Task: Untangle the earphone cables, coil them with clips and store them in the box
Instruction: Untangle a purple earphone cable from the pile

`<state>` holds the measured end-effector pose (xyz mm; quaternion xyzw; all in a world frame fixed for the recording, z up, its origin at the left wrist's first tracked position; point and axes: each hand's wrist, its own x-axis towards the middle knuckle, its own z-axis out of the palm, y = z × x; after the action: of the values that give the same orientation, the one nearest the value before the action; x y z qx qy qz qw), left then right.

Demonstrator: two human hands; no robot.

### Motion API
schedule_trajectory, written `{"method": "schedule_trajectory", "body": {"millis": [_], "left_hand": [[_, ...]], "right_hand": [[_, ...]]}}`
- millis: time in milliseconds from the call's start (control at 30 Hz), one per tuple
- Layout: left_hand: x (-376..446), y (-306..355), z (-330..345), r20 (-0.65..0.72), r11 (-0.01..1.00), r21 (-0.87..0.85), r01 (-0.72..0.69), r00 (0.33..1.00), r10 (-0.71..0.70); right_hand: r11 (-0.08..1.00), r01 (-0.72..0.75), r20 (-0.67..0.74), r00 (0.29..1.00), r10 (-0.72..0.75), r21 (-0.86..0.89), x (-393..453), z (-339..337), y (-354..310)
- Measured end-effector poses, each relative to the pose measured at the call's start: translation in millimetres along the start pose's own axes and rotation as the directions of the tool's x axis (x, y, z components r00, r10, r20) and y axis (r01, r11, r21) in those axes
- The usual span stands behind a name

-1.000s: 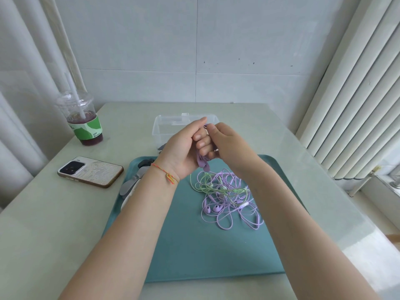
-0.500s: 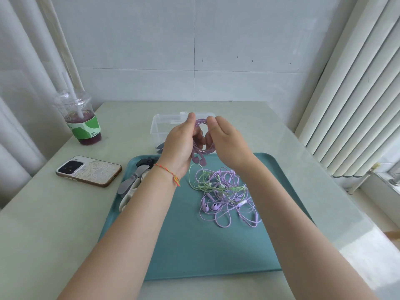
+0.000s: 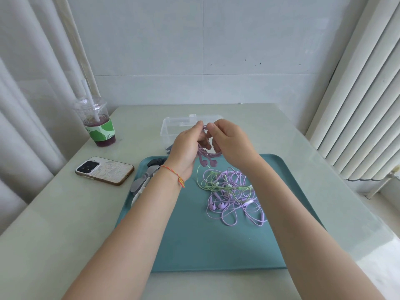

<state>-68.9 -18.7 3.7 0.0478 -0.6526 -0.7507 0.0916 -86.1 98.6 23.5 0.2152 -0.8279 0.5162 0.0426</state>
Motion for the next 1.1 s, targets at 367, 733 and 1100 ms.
{"method": "schedule_trajectory", "body": {"millis": [367,733,1100], "left_hand": [[-4.4,-10.1,-85.5,-0.165,0.686,0.727,0.029,0.977,0.133],[-6.9,-24.5,-136.1,-0.152,0.207,0.966,0.154,0.988,-0.024],[-11.9,-16.9,-142.0,-0.141,0.379,0.921,0.09,0.984,0.109]], "right_hand": [[0.989,0.02,0.071,0.997,-0.009,-0.15,-6.2,36.9,-2.7],[0.978,-0.015,0.128,0.991,0.042,-0.208,-10.6,67.1,-10.4],[0.976,-0.006,0.114,0.993,0.032,-0.219,-9.4,69.1,-16.5]]}}
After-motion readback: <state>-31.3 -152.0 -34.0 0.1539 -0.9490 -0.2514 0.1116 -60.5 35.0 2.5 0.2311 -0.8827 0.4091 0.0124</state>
